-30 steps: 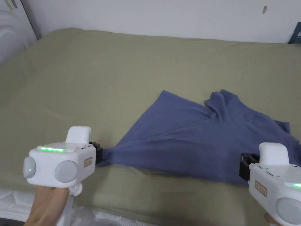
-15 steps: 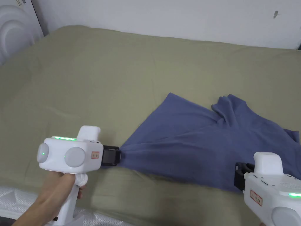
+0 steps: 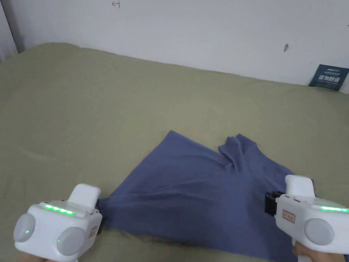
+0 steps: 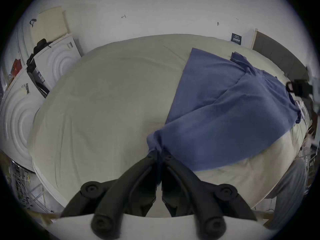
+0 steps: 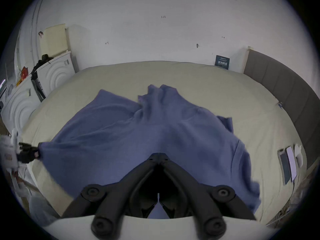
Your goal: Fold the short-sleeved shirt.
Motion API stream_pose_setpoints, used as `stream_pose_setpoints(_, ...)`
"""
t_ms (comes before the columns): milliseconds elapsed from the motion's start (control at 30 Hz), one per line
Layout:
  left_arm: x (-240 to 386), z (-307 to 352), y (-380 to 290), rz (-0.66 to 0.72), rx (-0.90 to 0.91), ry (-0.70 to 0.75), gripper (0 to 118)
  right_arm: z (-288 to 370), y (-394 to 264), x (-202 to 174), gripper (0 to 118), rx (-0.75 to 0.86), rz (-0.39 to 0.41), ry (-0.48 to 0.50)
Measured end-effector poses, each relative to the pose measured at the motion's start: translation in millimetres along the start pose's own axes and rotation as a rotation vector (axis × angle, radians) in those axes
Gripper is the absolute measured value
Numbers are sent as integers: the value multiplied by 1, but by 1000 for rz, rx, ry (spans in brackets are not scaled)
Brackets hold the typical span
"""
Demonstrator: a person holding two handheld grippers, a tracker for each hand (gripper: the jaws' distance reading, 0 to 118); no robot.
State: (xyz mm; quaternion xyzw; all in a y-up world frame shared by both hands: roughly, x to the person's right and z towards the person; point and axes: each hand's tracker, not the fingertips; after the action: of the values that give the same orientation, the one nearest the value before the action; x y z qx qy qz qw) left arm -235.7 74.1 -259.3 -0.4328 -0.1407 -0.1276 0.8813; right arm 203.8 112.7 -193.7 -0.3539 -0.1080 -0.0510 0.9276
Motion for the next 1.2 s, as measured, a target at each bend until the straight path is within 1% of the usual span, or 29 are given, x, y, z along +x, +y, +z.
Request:
stream_pose_setpoints(133, -2, 3, 1, 31, 8, -25, 4, -48, 47, 31, 0, -53, 12, -45)
stream_pose_setpoints(233, -7, 0, 1, 50, 10, -51, 4, -86, 77, 52, 0, -96, -3, -63)
stream_pose_setpoints(267, -8, 0, 2, 56, 10, -58, 4, -98, 85, 56, 1, -106, -2, -56)
stream_pose_setpoints(300, -9, -1, 3, 59, 9, -63, 4, -111, 93, 60, 8, -128, 4, -45)
stream_pose_setpoints(333, -8, -1, 4, 62, 3, -68, 4, -125, 101, 63, 29, -159, 10, -42)
stream_pose_setpoints(367, -4, 0, 3, 71, 0, -75, 4, -137, 107, 66, 81, -183, 19, -43)
stream_pose_setpoints(433, -5, -1, 3, 105, -9, -100, 4, -157, 114, 68, 103, -286, 40, -54)
stream_pose_setpoints(467, -6, -1, 2, 112, -10, -105, 4, -165, 115, 70, 111, -313, 52, -70)
stream_pose_setpoints(500, -11, -4, 1, 123, -12, -111, 4, -170, 114, 72, 118, -291, 78, -75)
stream_pose_setpoints(567, -13, -6, 1, 130, -17, -118, 4, -183, 113, 69, 111, -329, 155, -139)
stream_pose_setpoints(600, -12, -5, 1, 137, -20, -124, 4, -191, 110, 70, 111, -362, 179, -169)
stream_pose_setpoints(633, -11, -5, 2, 139, -24, -128, 4, -197, 107, 72, 110, -384, 191, -165)
stream_pose_setpoints(700, -10, -4, 3, 136, -27, -127, 4, -192, 105, 78, 110, -371, 134, -109)
stream_pose_setpoints(733, -9, -4, 5, 131, -31, -127, 4, -191, 107, 78, 107, -386, 110, -98)
stream_pose_setpoints(767, -7, -3, 7, 129, -34, -127, 4, -187, 108, 77, 93, -375, 106, -54)
stream_pose_setpoints(800, -6, -3, 8, 126, -37, -129, 4, -179, 109, 75, 75, -343, 128, -41)
stream_pose_setpoints(833, -5, -3, 9, 118, -43, -126, 4, -171, 111, 69, 50, -302, 165, -62)
stream_pose_setpoints(867, -3, -3, 10, 114, -45, -124, 4, -167, 112, 64, 3, -299, 193, -52)
stream_pose_setpoints(933, -3, 0, 12, 108, -52, -125, 4, -150, 116, 56, 3, -252, 263, -77)
stream_pose_setpoints(1033, -8, 6, 13, 109, -50, -126, 4, -114, 125, 49, 3, -204, 285, -84)
stream_pose_setpoints(1100, -10, 14, 17, 117, -37, -129, 4, -84, 129, 48, 3, -137, 273, -76)
stream_pose_setpoints(1133, -11, 20, 19, 125, -20, -130, 4, -65, 133, 48, 3, -101, 266, -89)
stream_pose_setpoints(1200, -14, 31, 23, 139, 8, -144, 4, -32, 139, 49, 3, -59, 259, -74)
